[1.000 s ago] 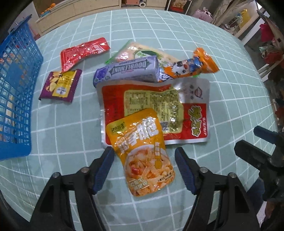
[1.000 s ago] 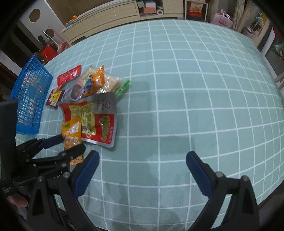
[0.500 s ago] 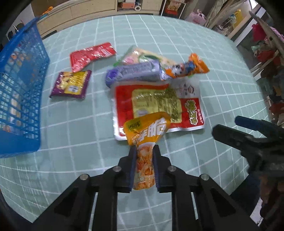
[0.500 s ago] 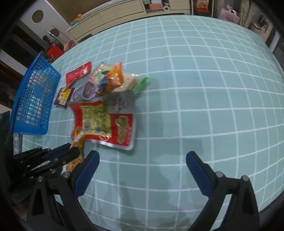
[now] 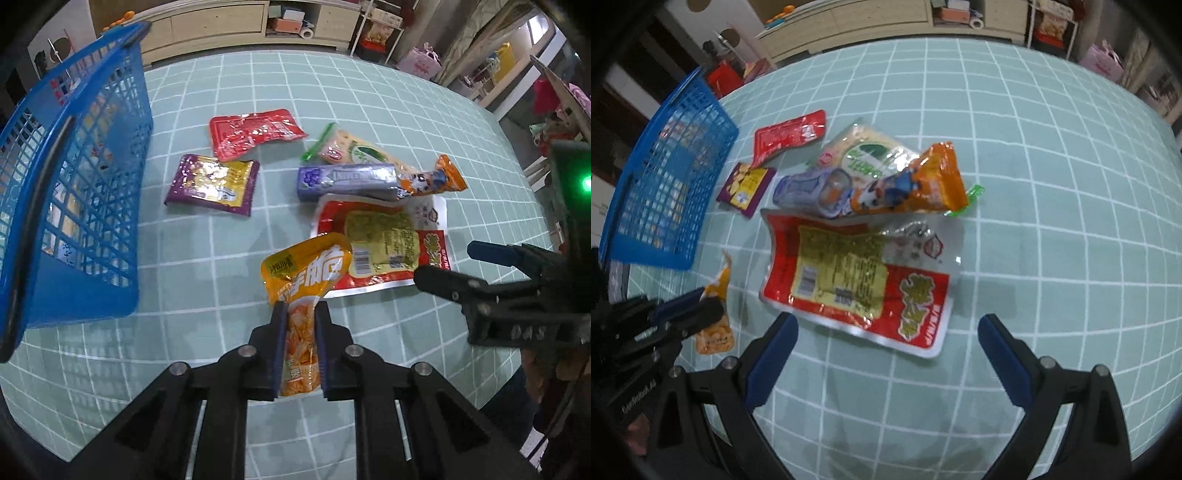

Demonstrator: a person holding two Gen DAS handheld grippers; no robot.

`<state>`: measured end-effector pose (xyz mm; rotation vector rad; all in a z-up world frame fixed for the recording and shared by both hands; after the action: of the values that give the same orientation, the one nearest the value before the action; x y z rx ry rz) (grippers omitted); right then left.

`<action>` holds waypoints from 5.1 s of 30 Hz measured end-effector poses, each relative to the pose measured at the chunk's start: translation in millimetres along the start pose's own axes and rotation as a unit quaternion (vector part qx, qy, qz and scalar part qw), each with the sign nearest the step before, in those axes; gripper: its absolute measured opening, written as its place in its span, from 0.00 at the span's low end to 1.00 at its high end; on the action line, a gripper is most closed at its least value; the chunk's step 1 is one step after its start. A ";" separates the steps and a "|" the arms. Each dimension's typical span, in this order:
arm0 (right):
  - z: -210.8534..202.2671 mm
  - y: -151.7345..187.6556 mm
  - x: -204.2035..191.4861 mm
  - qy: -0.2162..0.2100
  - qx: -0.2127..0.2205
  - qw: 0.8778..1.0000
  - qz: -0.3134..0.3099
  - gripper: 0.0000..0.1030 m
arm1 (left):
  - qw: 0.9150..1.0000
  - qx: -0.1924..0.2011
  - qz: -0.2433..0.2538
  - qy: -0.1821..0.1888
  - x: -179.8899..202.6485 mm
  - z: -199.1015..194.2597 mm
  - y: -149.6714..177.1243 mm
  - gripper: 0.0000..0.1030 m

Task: Organize snacks
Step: 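Grasp the red-and-yellow sausage pack with the right tool, then carry the snack bag and sausage pack over the blue basket with both tools, then open both tools to drop the snack bag and sausage pack into the basket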

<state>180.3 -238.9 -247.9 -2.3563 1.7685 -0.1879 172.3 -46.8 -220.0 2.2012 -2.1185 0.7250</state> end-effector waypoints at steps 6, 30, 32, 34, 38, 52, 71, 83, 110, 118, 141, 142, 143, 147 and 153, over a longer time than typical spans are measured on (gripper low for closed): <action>18.0 -15.0 7.3 -0.008 -0.015 0.999 0.034 0.97 | 1.000 0.004 0.019 -0.002 10.0 6.4 -14.5 0.13; -23.1 2.0 -6.3 0.035 0.036 0.999 -0.016 0.05 | 0.998 0.027 0.046 0.023 21.2 -21.6 -6.3 0.13; -35.6 1.5 -14.2 0.038 0.050 0.998 -0.023 0.05 | 0.998 0.035 0.047 0.025 20.4 -30.5 -5.1 0.13; -48.1 -1.1 -18.0 0.041 0.065 0.997 -0.028 0.04 | 0.998 0.043 0.047 0.027 19.1 -41.9 -2.9 0.13; -76.2 -4.9 -28.2 0.049 0.093 0.994 -0.037 0.02 | 0.997 0.058 0.052 0.027 16.8 -63.8 -0.5 0.13; -151.6 -40.4 -83.1 0.057 0.175 0.981 -0.057 0.02 | 0.989 0.131 0.065 0.027 6.3 -156.8 -21.9 0.13; -243.1 -87.8 -200.1 0.013 0.271 0.955 -0.121 0.02 | 0.977 0.207 0.043 -0.012 -57.4 -270.3 -54.0 0.13; -174.3 -76.6 -265.6 -0.035 0.196 0.968 -0.152 0.02 | 0.983 0.182 -0.005 -0.015 -110.9 -242.3 -26.6 0.13; -99.1 -81.3 -271.8 0.063 0.171 0.966 -0.184 0.91 | 0.988 0.148 -0.034 -0.006 -150.7 -199.3 -23.3 0.13; -100.1 -85.8 -249.5 0.041 0.151 0.978 -0.140 0.94 | 0.989 0.147 -0.026 -0.004 -148.5 -199.0 -23.6 0.13; -54.3 -107.4 -214.5 0.048 0.137 0.986 -0.080 0.95 | 0.996 0.093 -0.008 -0.001 -159.3 -137.3 -65.7 0.15; -53.4 -107.8 -214.6 0.047 0.138 0.986 -0.080 0.95 | 0.996 0.093 -0.008 -0.002 -162.2 -135.6 -67.6 0.15; -51.8 -109.2 -214.5 0.046 0.137 0.986 -0.079 0.95 | 0.996 0.093 -0.007 -0.004 -163.8 -134.7 -69.1 0.15; -49.9 -111.7 -214.8 0.042 0.140 0.986 -0.076 0.95 | 0.995 0.102 -0.008 -0.005 -167.0 -134.7 -75.1 0.20; -50.7 -111.4 -213.9 0.035 0.140 0.987 -0.066 0.95 | 0.994 0.109 -0.018 -0.005 -170.5 -141.2 -71.5 0.48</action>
<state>213.7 -7.2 -170.8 -2.2853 1.5009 -0.5080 197.3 165.0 -127.1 2.3446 -2.0876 0.9896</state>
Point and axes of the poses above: each gripper's, at about its wrist camera, not at the fingertips, and z roughly the way its jaws point, x to its right, y to its underside, the point moved 6 cm from there along z, roughly the way its jaws point, and after that the axes turned 10 degrees about y, right-handed, at the moved point
